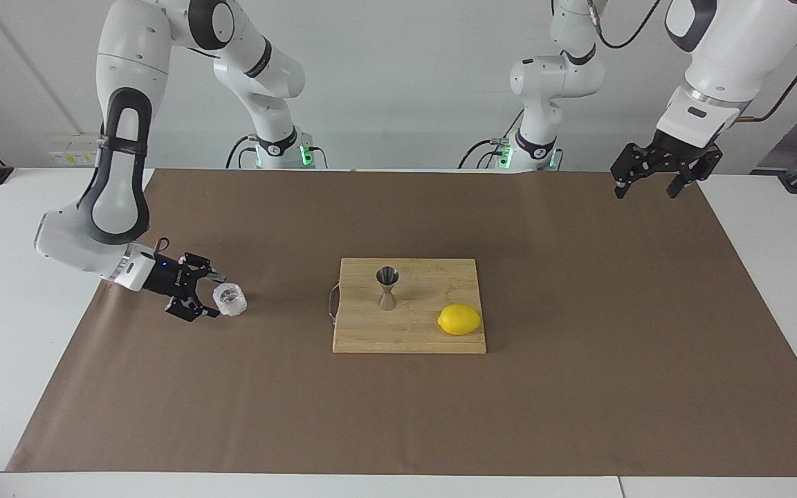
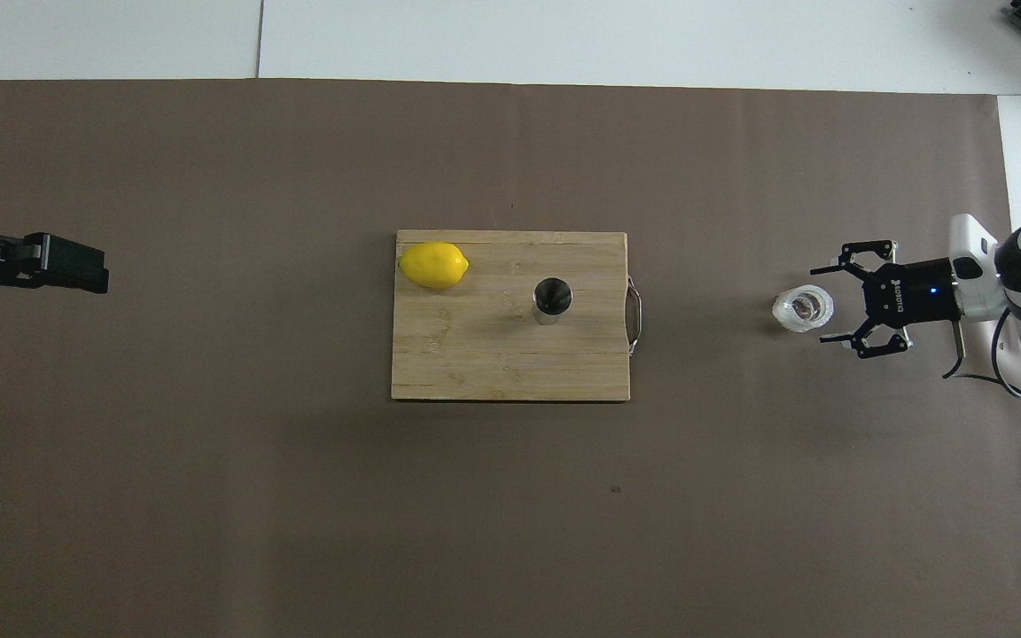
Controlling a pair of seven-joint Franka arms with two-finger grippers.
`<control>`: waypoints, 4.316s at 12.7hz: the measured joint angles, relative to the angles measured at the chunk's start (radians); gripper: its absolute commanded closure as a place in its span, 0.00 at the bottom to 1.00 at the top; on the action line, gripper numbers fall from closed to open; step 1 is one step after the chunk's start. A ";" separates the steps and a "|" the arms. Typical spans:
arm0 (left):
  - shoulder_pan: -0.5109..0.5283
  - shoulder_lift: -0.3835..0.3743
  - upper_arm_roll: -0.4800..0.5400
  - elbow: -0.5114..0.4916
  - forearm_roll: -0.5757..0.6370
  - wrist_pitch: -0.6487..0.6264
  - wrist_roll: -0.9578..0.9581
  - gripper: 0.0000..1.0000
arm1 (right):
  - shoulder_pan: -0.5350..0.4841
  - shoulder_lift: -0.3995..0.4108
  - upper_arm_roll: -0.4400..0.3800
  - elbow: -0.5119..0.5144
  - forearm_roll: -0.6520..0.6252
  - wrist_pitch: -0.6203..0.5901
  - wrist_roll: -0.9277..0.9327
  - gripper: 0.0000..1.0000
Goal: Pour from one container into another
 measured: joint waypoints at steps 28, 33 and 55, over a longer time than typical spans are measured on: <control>0.016 -0.016 -0.004 -0.008 -0.020 -0.025 0.002 0.00 | 0.011 -0.013 0.011 -0.051 0.075 0.034 0.006 0.72; 0.016 -0.016 -0.004 -0.008 -0.020 -0.026 0.002 0.00 | 0.081 -0.118 0.022 -0.047 0.073 0.035 0.186 0.73; 0.016 -0.016 -0.004 -0.008 -0.020 -0.028 0.002 0.00 | 0.514 -0.191 0.024 0.053 -0.308 0.180 0.786 0.73</control>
